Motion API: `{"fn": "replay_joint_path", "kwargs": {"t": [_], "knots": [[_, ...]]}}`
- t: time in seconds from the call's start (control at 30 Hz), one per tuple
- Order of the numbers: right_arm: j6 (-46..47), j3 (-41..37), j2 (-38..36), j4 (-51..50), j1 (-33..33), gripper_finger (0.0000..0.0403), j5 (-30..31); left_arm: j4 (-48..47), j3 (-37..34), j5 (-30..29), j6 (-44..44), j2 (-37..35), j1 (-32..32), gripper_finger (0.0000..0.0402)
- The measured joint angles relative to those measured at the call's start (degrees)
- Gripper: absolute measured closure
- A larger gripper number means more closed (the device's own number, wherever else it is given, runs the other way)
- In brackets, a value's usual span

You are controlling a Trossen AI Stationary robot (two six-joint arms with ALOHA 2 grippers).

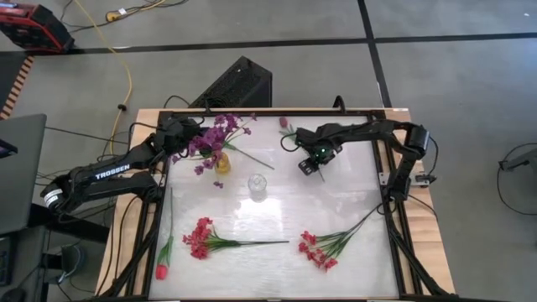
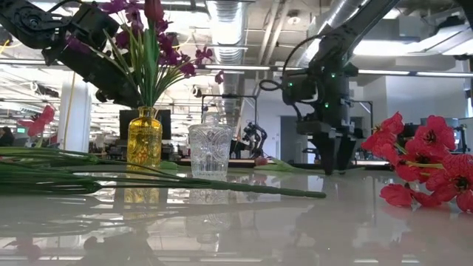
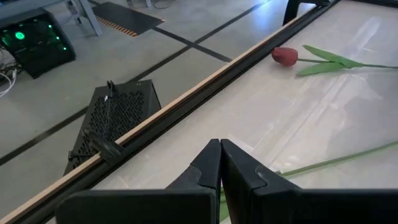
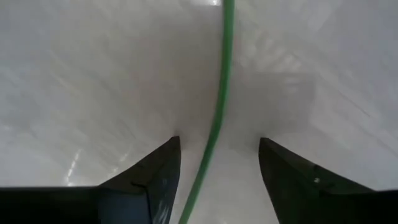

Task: Sort flowers into vase by color
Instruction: Put the red flower into the yellow vase

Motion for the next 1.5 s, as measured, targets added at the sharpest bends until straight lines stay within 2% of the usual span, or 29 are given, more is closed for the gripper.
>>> {"fn": "replay_joint_path", "kwargs": {"t": [0.23,0.37,0.57,0.73,0.93,1.0,1.07,1.13,1.17,1.27,1.33,1.5], "knots": [[3.63,0.13,1.18,-0.98,1.76,0.0211,0.64,-0.06,0.00,0.00,0.21,0.00,0.00,0.0401],[5.28,0.13,1.23,-1.60,3.50,0.0269,1.39,-0.07,0.00,0.00,0.86,0.00,0.02,0.0401],[5.36,0.00,0.72,-0.72,4.90,0.0378,3.18,-0.07,0.00,0.00,1.38,0.00,0.04,0.0401],[3.35,1.58,-1.63,3.04,4.75,0.0387,4.43,-0.24,0.00,0.00,1.23,0.00,0.04,0.0401],[1.54,0.84,-11.83,16.09,3.88,0.0388,8.99,-0.47,-0.02,0.00,0.96,0.00,0.04,0.0401],[0.86,-1.71,-16.34,25.34,3.17,0.0388,11.81,-0.49,-0.02,0.00,0.92,0.00,0.04,0.0401],[-2.09,-6.07,-20.72,40.25,2.85,0.0388,13.87,-0.49,-0.02,0.00,0.47,0.00,0.04,0.0401],[-5.86,-12.28,-23.08,60.31,2.75,0.0388,12.94,-0.49,-0.02,0.01,0.02,-0.01,0.03,0.0401],[-7.63,-15.35,-23.05,71.21,2.92,0.0388,10.36,-0.49,-0.02,0.01,-0.06,0.00,0.02,0.0401],[-10.43,-21.84,-19.49,100.02,4.16,0.0388,3.23,-0.54,-0.02,0.17,-0.67,0.00,0.02,0.0401],[-11.16,-22.78,-15.52,113.69,5.49,0.0388,0.44,-0.59,-0.02,0.56,-1.43,-0.01,0.04,0.0401],[-16.31,-17.61,-0.67,129.80,10.30,0.0388,-0.96,-1.37,-0.02,1.95,-2.48,-0.02,-0.03,0.0401]]}}
